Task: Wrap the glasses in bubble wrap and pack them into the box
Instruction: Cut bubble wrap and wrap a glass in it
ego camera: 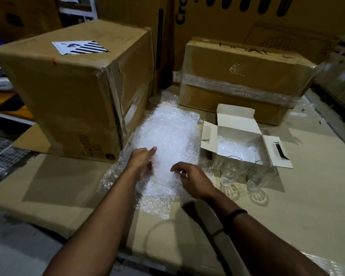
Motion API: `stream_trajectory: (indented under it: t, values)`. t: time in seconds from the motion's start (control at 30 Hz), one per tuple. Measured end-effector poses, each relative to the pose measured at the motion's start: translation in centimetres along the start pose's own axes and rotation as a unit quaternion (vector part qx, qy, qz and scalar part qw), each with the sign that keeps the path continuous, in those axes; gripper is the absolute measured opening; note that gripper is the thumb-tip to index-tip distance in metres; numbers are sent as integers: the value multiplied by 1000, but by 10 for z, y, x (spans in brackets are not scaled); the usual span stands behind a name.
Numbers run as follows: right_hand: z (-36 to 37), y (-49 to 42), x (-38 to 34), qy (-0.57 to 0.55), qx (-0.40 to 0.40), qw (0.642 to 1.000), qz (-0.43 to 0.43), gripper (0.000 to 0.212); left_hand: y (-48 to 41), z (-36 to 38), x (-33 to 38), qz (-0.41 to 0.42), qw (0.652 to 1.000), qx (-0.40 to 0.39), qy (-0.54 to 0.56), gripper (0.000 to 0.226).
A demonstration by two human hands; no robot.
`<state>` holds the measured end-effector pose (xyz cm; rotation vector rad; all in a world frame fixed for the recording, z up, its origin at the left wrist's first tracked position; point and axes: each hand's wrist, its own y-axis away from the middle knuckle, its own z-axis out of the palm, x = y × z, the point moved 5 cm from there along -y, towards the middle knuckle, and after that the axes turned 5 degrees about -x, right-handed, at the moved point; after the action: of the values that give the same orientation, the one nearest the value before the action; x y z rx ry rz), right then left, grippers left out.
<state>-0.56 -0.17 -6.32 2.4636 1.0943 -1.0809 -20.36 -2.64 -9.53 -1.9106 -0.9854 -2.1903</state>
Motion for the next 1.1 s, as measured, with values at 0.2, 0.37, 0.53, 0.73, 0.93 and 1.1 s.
stream_trajectory:
  t: [0.2, 0.37, 0.53, 0.73, 0.93, 1.1]
  values:
    - [9, 3, 12, 31, -59, 998, 21, 19, -2, -8, 10, 66, 994, 81, -24, 34]
    - [-3, 4, 11, -94, 1, 994, 49, 25, -9, -21, 0, 107, 985, 130, -33, 18]
    - [-32, 5, 14, -386, 220, 886, 131, 20, -3, -22, 0, 145, 977, 125, -98, 21]
    - [-43, 0, 3, -372, 215, 900, 77, 16, 27, -6, 24, 293, 897, 196, -266, 36]
    - [-16, 9, -6, -43, -13, 999, 2, 39, 6, 8, 20, 6, 997, -2, 77, 49]
    - [-2, 23, -9, 65, -102, 992, -34, 46, -5, 9, 9, -26, 993, -13, 119, 20]
